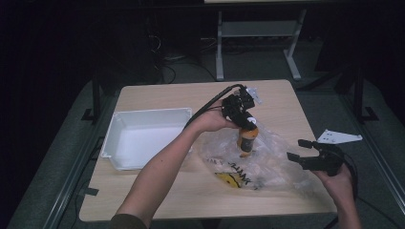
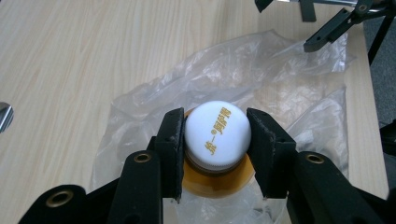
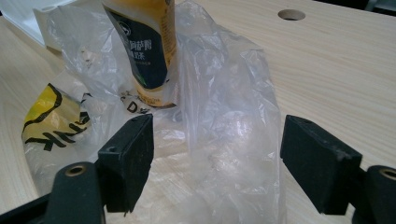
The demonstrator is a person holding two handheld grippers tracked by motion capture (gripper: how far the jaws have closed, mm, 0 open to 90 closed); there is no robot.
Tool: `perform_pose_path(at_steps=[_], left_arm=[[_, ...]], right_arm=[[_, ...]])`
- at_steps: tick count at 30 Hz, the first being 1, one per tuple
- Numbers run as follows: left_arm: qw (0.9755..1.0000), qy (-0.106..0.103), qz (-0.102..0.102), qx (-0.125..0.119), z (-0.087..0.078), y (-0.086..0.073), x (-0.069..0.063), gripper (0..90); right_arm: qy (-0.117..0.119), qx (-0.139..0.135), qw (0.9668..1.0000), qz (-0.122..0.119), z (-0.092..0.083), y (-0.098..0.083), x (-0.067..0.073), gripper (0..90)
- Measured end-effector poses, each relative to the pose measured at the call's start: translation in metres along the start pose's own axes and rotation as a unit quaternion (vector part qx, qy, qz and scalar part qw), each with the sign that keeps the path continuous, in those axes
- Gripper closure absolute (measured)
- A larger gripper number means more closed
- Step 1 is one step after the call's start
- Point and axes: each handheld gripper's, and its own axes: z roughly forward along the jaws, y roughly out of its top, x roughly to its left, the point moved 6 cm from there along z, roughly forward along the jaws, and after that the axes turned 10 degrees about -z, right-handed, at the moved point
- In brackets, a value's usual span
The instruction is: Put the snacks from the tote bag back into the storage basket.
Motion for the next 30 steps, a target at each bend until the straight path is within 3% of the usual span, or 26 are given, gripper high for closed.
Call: perform_pose_path(at_steps=[9,17,27,30], left_arm=[[0.9997,0.008,0.021,0.008,-0.014,0.012,-0.009,59.1],[0.9997,0.006,0.021,0.008,-0.03,0.021,-0.014,59.1],[0.9997,0.014,0.022,-0.005,-0.051,0.026,-0.018,59.1],[0.9996,0.011,0.017,-0.021,-0.062,0.027,-0.019,59.1]], right_arm=[[-0.007,-0.004,1.0,0.0,-0.002,0.0,-0.001,24.9],[-0.011,-0.007,0.9999,0.0,-0.003,-0.001,-0.003,24.6],[-0.019,-0.014,0.9997,0.004,-0.006,-0.001,-0.004,24.5],[-0.021,-0.014,0.9997,0.004,-0.006,-0.002,-0.005,24.5]])
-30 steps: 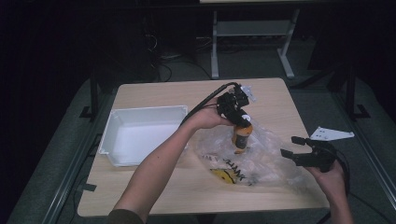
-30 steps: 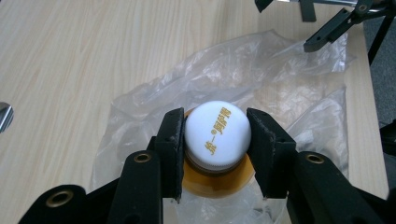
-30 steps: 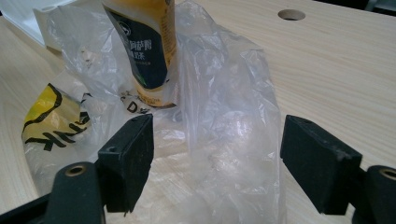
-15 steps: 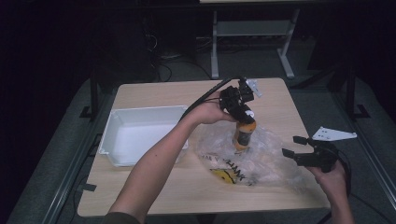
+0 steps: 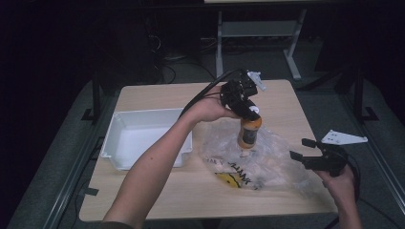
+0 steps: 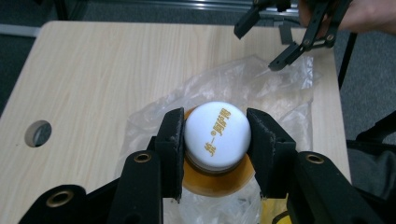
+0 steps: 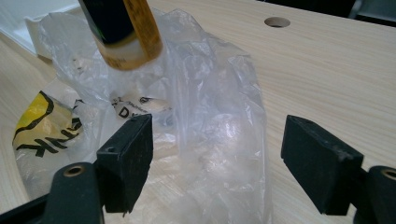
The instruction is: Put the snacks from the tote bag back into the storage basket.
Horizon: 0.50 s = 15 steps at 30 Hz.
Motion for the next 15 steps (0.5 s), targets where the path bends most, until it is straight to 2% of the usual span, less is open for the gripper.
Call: perform_pose_path(at_steps=[8,10,15], left_arm=[[0.9998,0.015,0.001,-0.01,-0.022,0.0,-0.001,59.1],[0.9998,0.016,0.006,-0.013,-0.028,0.0,-0.001,59.1],[0.9996,0.024,0.004,-0.01,-0.039,-0.004,-0.002,59.1]], right_arm=[[-0.002,0.002,1.0,0.001,0.001,0.0,0.001,24.4],[-0.002,0.003,1.0,0.0,0.002,0.0,0.002,24.3],[-0.004,0.003,1.0,0.0,0.003,0.0,0.002,24.3]])
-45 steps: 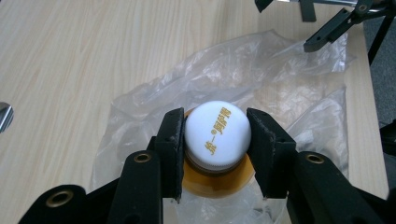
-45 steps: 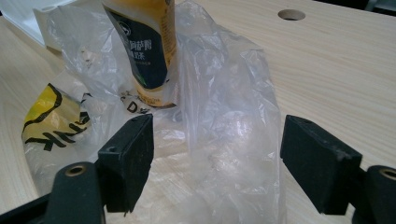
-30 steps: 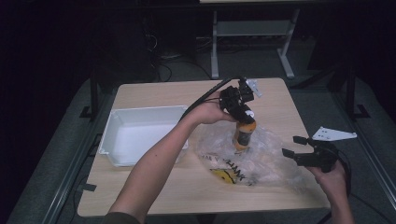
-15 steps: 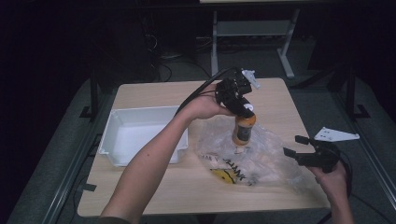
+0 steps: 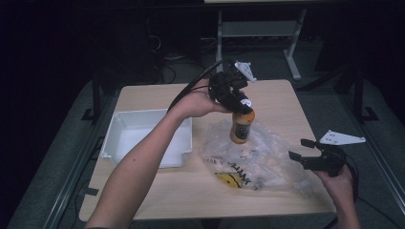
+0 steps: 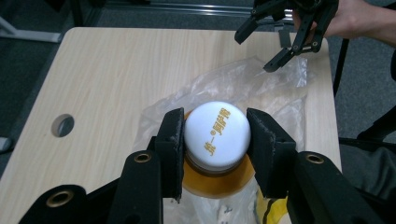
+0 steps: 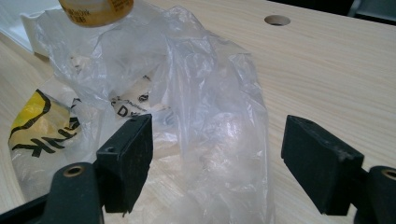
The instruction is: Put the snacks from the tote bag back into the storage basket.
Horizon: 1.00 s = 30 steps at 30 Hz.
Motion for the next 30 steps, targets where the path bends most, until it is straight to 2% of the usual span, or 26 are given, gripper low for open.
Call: perform_pose_path(at_steps=[2,6,11,17,20,30], left_arm=[[0.9999,0.011,0.008,0.006,-0.003,-0.002,-0.001,59.1],[0.9998,0.018,-0.001,0.005,-0.011,-0.006,0.001,59.2],[0.9996,0.025,-0.001,0.008,-0.021,-0.014,0.004,59.1],[0.9995,0.025,-0.019,0.005,-0.032,-0.028,0.01,59.2],[0.9991,0.034,-0.025,0.005,-0.037,-0.034,0.014,59.2],[0.9981,0.047,-0.037,0.01,-0.057,-0.053,0.021,59.2]], right_arm=[[0.0,-0.002,1.0,-0.001,0.0,0.0,0.0,23.8],[-0.002,-0.001,1.0,0.002,0.001,0.0,0.0,23.2],[-0.005,-0.002,1.0,0.002,0.0,0.0,0.001,22.8],[-0.012,-0.006,0.9999,0.006,-0.002,0.0,0.0,21.4],[-0.014,-0.005,0.9999,0.008,-0.003,-0.001,0.0,21.3],[-0.021,-0.01,0.9997,0.003,-0.005,0.001,0.002,19.3]])
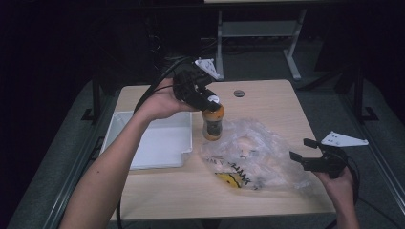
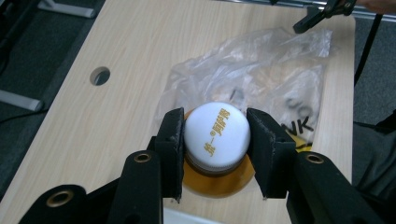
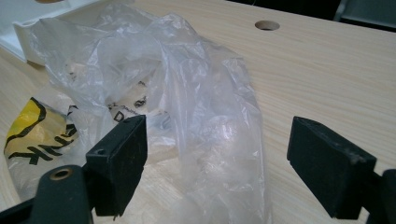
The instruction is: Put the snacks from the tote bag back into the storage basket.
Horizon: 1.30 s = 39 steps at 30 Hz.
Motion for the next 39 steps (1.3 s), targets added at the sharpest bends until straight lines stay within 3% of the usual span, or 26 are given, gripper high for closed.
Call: perform_pose_path(at_steps=[7,13,28,39], left_arm=[[0.9999,0.011,-0.012,-0.004,-0.012,-0.009,0.006,59.2],[0.9996,0.0,-0.027,-0.01,-0.019,-0.019,0.012,59.2],[0.9988,0.026,-0.042,-0.003,-0.038,-0.045,0.025,59.2],[0.9979,0.036,-0.054,0.002,-0.043,-0.067,0.035,59.1]], right_arm=[[-0.004,0.001,1.0,0.002,-0.002,-0.002,-0.001,19.1],[0.002,0.007,1.0,0.002,0.001,-0.004,0.001,18.6],[-0.002,0.005,1.0,-0.004,0.0,-0.002,0.001,18.7],[-0.003,0.004,1.0,-0.004,0.0,-0.001,0.001,18.7]])
